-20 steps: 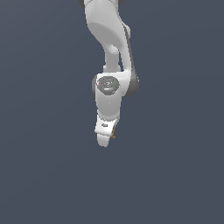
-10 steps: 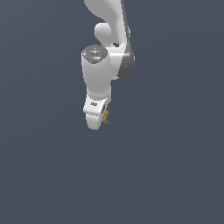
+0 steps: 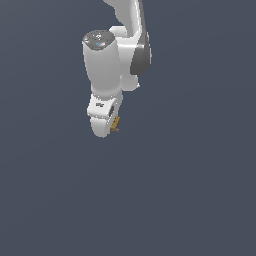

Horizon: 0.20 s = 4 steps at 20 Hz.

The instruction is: Pick up the object and move it to a goal position.

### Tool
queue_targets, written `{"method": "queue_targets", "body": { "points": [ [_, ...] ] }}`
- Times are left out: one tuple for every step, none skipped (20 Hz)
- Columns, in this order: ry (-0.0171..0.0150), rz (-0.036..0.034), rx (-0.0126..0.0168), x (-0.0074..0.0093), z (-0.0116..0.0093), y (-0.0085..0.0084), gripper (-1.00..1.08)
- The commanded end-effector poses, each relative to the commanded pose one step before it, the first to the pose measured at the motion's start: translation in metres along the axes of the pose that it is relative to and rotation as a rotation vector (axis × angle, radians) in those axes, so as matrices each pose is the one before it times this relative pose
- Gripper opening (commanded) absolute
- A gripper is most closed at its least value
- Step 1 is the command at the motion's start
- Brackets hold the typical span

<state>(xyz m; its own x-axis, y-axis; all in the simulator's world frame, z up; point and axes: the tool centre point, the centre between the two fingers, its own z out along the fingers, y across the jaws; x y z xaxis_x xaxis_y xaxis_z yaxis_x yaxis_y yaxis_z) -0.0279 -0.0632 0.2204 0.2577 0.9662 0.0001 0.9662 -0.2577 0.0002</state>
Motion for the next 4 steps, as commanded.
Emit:
{"method": "queue_targets", "body": {
  "points": [
    [0.00025, -0.00059, 0.00023, -0.00161, -0.00355, -0.00083, -1.00],
    [0.00000, 0.00000, 0.00000, -0.00013, -0.00023, 0.00017, -1.00],
    [0.00000, 0.00000, 0.00000, 0.00009, 0.00020, 0.00031, -1.00],
    [0.00000, 0.00000, 0.00000, 0.00007, 0.00014, 0.00013, -1.00]
  ]
}}
